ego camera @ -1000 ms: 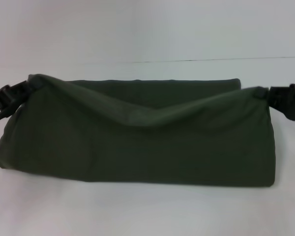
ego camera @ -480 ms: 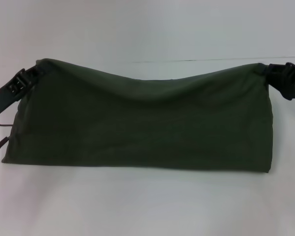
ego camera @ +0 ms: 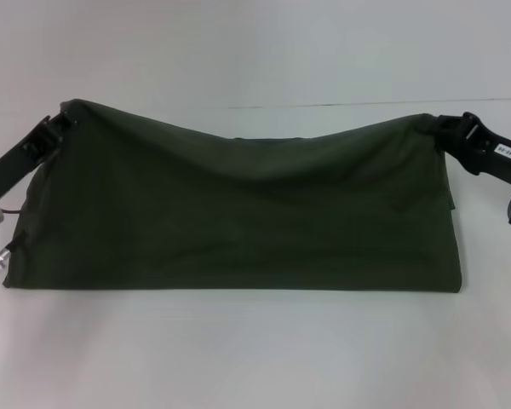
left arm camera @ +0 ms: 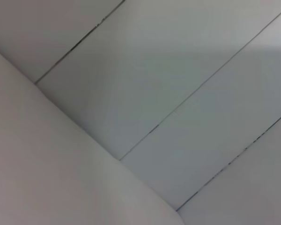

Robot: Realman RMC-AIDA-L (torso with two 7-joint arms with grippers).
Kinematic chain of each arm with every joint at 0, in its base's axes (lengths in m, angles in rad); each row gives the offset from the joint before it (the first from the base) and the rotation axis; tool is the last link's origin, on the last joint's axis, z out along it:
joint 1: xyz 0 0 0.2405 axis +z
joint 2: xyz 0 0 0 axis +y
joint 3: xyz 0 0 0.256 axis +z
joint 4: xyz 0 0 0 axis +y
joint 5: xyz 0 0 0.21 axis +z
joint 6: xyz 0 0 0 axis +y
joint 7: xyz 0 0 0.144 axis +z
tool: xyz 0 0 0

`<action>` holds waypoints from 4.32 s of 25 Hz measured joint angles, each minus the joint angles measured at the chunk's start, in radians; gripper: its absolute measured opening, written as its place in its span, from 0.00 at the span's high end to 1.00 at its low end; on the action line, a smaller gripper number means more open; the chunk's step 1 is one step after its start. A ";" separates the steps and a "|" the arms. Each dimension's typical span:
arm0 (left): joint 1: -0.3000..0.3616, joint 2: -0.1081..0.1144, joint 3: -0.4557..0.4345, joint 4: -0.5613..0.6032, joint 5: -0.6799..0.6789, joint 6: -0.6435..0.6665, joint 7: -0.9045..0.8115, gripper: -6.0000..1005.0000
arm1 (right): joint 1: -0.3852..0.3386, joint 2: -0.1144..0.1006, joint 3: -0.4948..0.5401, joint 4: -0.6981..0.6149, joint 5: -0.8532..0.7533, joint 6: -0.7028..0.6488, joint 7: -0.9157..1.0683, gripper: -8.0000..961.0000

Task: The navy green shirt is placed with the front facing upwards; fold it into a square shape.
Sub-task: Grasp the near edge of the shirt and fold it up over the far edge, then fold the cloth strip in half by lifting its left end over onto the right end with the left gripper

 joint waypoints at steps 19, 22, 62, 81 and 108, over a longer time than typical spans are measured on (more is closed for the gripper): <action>-0.041 -0.010 -0.007 -0.093 -0.127 -0.152 0.177 0.96 | 0.025 0.030 -0.003 0.016 0.051 0.096 -0.055 0.94; -0.039 -0.010 -0.008 -0.093 -0.151 -0.153 0.186 0.96 | 0.032 0.030 -0.004 0.022 0.058 0.097 -0.064 0.94; -0.069 -0.013 -0.008 -0.220 -0.374 -0.318 0.432 0.96 | 0.069 0.036 -0.002 0.111 0.160 0.224 -0.206 0.57; -0.059 -0.012 -0.011 -0.226 -0.478 -0.342 0.445 0.57 | 0.031 0.035 0.002 0.121 0.173 0.180 -0.237 0.03; 0.110 0.110 0.332 0.385 0.307 0.099 -0.549 0.31 | -0.146 -0.145 -0.344 -0.163 0.111 -0.284 0.081 0.04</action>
